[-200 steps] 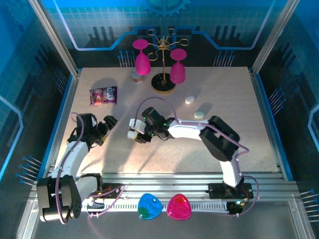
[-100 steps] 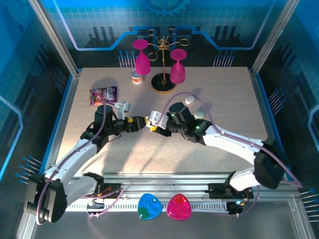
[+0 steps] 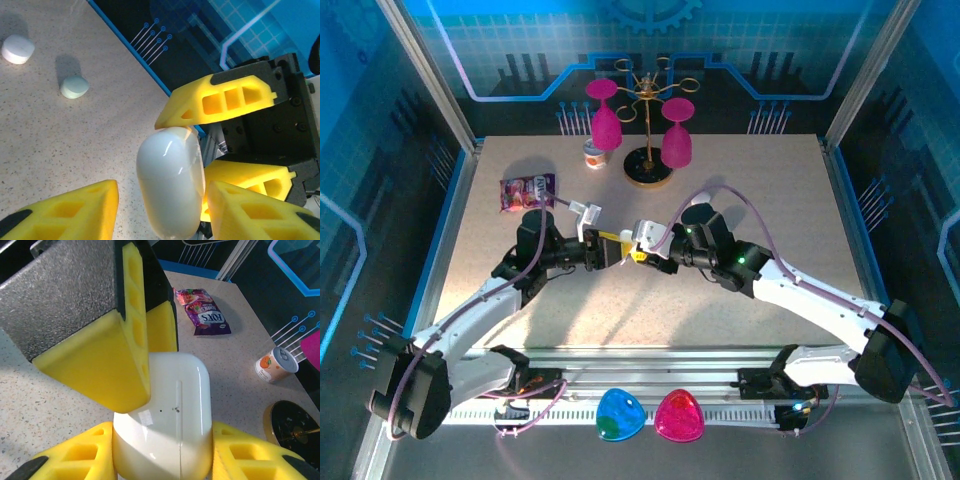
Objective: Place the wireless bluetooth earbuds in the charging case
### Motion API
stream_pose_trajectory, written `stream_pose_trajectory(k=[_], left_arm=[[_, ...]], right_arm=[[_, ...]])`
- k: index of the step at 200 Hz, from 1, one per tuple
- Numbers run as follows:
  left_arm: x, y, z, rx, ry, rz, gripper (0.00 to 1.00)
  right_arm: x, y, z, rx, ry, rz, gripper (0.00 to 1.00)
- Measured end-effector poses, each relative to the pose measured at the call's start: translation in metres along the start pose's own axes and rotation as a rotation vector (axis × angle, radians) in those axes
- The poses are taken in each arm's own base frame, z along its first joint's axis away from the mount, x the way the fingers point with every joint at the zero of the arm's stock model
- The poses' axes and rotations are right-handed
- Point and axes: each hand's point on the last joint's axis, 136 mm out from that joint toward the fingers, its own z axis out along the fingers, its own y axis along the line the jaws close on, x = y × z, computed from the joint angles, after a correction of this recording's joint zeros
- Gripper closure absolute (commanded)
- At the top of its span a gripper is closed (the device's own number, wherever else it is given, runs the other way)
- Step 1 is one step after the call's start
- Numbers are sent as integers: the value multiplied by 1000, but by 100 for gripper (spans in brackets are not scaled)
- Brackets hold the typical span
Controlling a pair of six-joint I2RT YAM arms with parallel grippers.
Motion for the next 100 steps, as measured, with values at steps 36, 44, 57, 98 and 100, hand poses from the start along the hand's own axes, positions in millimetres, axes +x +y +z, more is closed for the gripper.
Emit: stream_pose_trajectory(k=[36, 44, 57, 98, 100], left_arm=[[-2, -6, 1, 25, -6, 15, 80], [-3, -7, 1, 28, -7, 12, 84], [-4, -8, 1, 35, -14, 20, 87], [7, -13, -1, 102, -65, 181, 91], [9, -13, -1, 105, -68, 191, 91]], right_arm=[[0, -3, 0, 9, -5, 1, 61], [-1, -3, -1, 10, -7, 0, 60], [-2, -4, -2, 14, -11, -3, 53], [-8, -3, -16, -14, -64, 45, 32], [-8, -4, -17, -17, -70, 49, 32]])
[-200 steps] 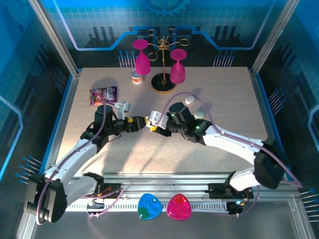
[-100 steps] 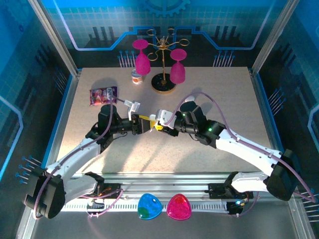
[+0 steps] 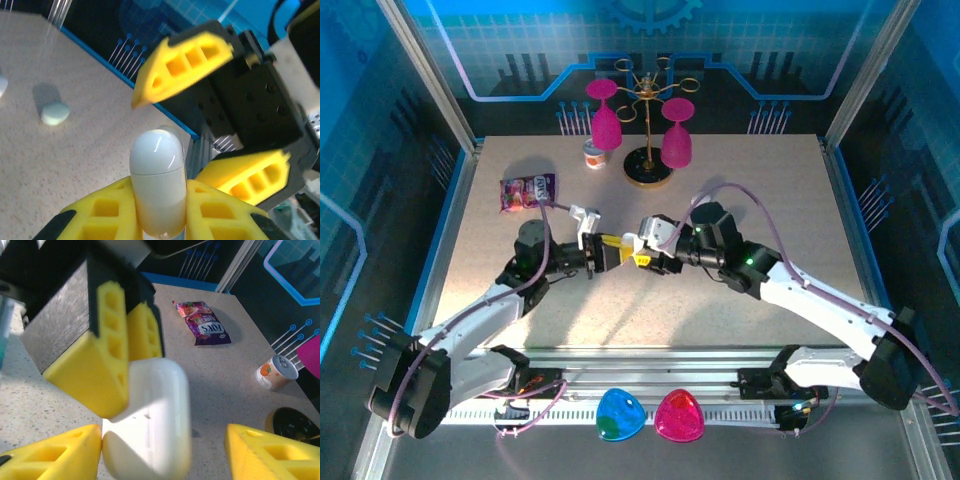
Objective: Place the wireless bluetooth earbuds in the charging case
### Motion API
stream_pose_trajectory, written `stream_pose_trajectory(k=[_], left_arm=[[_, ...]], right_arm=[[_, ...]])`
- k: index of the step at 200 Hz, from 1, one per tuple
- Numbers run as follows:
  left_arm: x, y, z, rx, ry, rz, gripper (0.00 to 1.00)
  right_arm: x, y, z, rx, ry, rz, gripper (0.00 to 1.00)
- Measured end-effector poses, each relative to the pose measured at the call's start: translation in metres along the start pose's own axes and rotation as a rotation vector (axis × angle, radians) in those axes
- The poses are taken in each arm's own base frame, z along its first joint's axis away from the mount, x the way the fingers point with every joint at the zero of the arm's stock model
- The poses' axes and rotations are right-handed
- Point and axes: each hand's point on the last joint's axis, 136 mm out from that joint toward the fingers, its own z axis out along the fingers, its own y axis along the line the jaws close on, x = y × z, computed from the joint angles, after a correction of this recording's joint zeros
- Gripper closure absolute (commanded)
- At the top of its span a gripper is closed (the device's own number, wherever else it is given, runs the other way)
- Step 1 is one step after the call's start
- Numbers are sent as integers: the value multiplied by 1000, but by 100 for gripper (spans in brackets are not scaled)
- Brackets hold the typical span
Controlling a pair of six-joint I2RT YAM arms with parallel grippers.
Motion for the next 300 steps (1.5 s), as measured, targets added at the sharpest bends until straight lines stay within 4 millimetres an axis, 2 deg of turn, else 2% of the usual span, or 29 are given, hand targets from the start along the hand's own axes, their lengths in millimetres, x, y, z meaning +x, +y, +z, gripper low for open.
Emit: stream_pose_trajectory(k=[21, 41, 83, 119, 155, 212, 234, 241, 257, 276, 300], left_arm=[[7, 1, 0, 20, -23, 73, 90], [2, -3, 2, 49, -53, 150, 88], [-5, -21, 2, 126, -128, 343, 86], [-4, -32, 3, 174, -139, 418, 84], [-5, -33, 3, 174, -145, 443, 84], [-7, -39, 3, 192, -157, 460, 84], [-6, -38, 4, 195, -159, 457, 83], [-6, -37, 4, 192, -159, 450, 83], [-6, -36, 5, 191, -157, 438, 78], [-5, -36, 5, 192, -154, 425, 66], [-5, -36, 6, 192, -153, 408, 63]], right_arm=[[-7, -9, -16, -15, -55, 82, 31], [-13, -14, -29, -39, -100, 164, 31], [-16, -2, -32, -134, -112, 281, 32], [-17, 1, -28, -208, -96, 366, 50], [-20, 10, -26, -305, -85, 422, 66], [-20, 22, -29, -377, -86, 426, 69], [-19, 22, -29, -385, -82, 419, 86], [-18, 21, -29, -387, -79, 423, 88], [-16, 21, -29, -385, -73, 424, 89], [-16, 21, -29, -382, -71, 418, 90], [-11, 20, -28, -368, -53, 407, 91]])
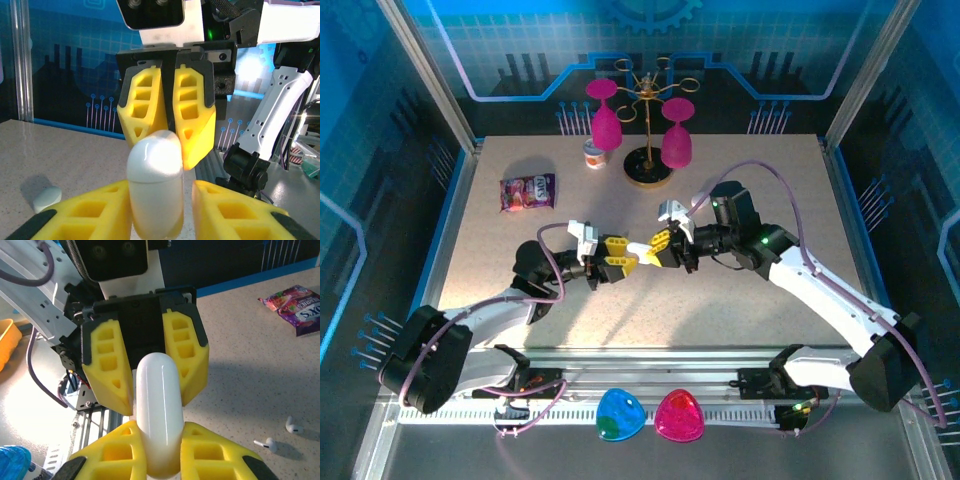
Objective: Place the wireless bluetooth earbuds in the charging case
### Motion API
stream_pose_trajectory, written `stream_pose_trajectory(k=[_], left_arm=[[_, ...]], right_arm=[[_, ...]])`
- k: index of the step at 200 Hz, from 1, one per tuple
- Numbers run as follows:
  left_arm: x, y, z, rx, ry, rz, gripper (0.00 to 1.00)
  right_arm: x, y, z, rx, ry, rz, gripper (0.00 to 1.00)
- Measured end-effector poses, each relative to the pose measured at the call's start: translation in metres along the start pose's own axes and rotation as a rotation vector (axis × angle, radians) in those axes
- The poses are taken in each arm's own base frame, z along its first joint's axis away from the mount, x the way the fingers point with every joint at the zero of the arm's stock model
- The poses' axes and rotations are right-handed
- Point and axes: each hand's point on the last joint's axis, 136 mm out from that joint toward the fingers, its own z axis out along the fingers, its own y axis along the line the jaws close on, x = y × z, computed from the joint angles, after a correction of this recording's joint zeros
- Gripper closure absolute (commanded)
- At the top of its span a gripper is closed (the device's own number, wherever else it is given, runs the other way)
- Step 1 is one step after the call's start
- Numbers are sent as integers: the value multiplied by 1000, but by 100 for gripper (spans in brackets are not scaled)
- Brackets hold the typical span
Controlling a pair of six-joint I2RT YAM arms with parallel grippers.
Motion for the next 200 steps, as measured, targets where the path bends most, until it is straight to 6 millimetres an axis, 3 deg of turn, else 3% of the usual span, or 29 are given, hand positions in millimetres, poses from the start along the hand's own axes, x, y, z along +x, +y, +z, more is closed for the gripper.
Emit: stream_pose_trajectory(k=[40, 73, 185, 200], left_arm=[[2, 3, 1, -2, 5, -34, 67], [3, 5, 3, -3, 9, -49, 63], [1, 7, 7, 8, 10, -69, 64], [1, 7, 7, 9, 10, -70, 71]], right_arm=[[-1, -3, -2, 29, 3, -25, 91], [-4, -1, -4, 34, -7, -40, 92], [-2, -1, 0, 27, -1, -46, 92], [-1, -2, 1, 26, 4, -45, 92]])
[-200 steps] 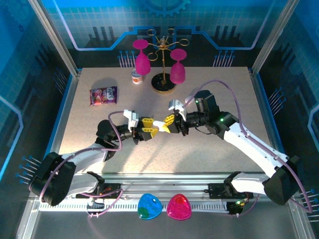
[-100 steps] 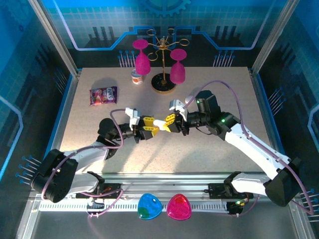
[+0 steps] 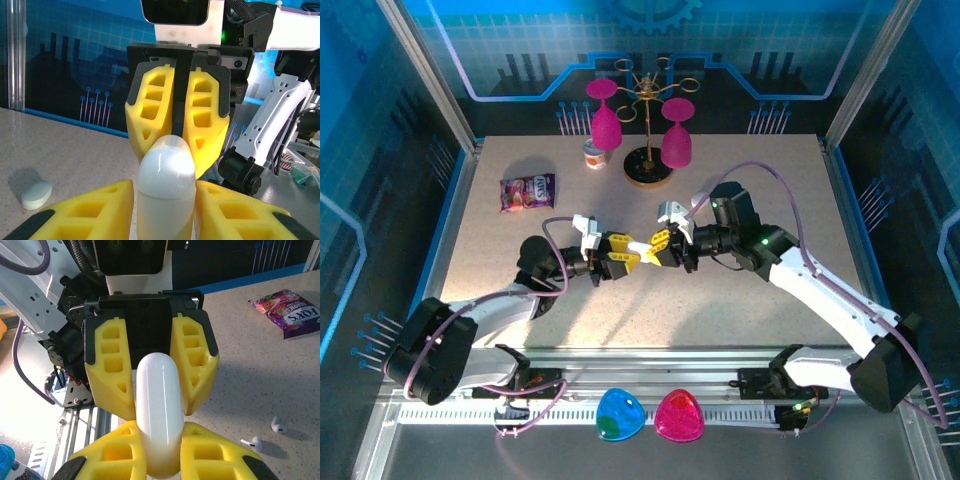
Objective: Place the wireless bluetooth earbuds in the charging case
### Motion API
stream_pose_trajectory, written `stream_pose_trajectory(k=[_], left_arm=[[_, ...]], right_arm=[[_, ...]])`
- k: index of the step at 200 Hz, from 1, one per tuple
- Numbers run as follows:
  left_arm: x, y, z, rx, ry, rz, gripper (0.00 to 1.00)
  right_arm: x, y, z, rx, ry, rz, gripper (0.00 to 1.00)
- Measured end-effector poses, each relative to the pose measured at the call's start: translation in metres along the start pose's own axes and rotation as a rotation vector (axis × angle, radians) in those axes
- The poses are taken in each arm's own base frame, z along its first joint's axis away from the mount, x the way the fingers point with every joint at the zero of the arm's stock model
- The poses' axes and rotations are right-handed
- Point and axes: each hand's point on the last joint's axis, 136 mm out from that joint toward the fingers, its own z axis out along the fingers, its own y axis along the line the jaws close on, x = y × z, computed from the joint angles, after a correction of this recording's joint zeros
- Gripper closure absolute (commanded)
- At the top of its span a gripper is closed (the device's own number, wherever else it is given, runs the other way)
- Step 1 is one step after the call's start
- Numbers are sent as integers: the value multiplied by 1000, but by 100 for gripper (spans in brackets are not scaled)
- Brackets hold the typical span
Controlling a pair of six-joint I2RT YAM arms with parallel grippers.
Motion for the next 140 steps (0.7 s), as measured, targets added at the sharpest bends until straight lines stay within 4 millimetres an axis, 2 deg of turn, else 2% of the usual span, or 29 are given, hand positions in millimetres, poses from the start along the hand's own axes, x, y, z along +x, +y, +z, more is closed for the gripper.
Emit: stream_pose_trajectory(k=[17, 34, 48, 71, 140], left_arm=[[0, 0, 0, 3, 3, -7, 86], [2, 0, 0, 8, 7, -8, 93], [3, 0, 0, 11, 11, -9, 94], [4, -1, 0, 14, 12, -5, 95], [5, -1, 0, 15, 17, -8, 95]], right_arm=[[2, 0, 1, 1, 7, 4, 91], [3, -1, 1, 4, 12, 8, 86], [4, -1, 1, 7, 16, 13, 79], [4, -2, 2, 12, 17, 19, 61], [-11, -20, -10, 124, -40, 50, 50]])
